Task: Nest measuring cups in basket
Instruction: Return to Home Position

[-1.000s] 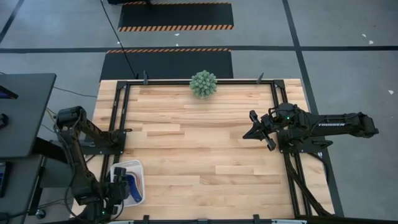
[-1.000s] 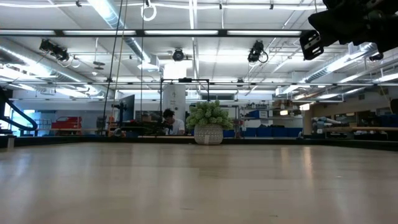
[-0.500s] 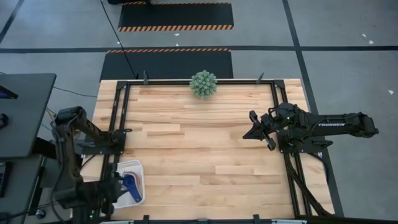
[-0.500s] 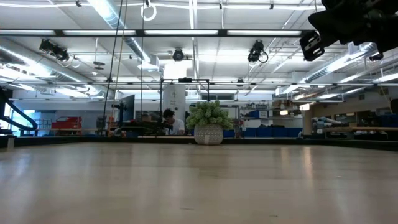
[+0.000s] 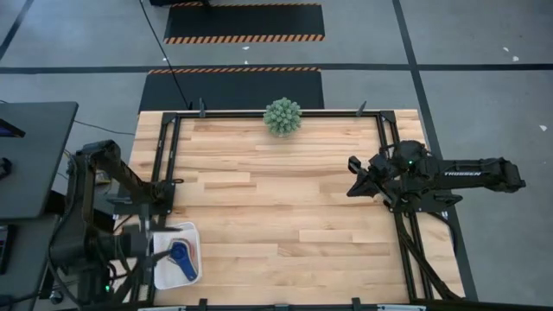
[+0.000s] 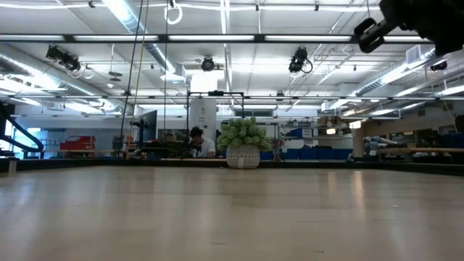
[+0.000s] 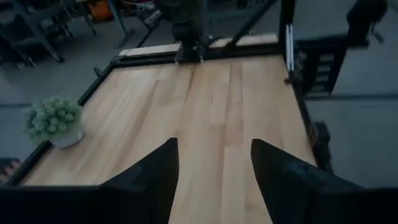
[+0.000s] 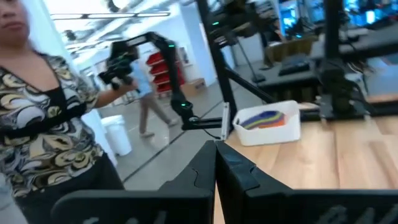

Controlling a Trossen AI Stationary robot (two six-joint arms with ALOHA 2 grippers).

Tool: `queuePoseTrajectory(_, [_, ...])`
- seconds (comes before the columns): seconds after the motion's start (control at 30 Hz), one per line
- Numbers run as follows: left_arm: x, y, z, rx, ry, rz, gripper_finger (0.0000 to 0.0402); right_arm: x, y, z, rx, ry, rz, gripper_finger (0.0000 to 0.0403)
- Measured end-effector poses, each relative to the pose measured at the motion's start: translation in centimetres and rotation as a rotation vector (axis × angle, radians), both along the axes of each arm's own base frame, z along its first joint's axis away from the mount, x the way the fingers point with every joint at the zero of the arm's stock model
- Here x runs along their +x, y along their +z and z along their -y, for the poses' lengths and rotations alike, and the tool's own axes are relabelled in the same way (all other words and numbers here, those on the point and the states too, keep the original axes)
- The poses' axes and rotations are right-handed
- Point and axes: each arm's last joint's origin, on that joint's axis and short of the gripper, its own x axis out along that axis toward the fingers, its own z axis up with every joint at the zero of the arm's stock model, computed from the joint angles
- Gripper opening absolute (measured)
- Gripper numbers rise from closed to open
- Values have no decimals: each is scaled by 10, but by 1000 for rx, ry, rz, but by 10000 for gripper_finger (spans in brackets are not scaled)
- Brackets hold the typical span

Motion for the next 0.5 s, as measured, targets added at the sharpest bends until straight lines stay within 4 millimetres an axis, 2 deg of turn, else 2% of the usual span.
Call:
queuePoseTrajectory(0.13, [-1, 13, -20, -71, 15, 15, 206, -10, 8, -2, -46, 43, 45, 14])
queuePoseTrajectory(0.33, [-8, 31, -47, -91, -15, 48, 206, -31, 14, -3, -89, 18, 19, 14])
queuePoseTrajectory(0.5, [-10, 37, -55, -43, -28, 118, 206, -48, 19, -5, -164, -10, 121, 14])
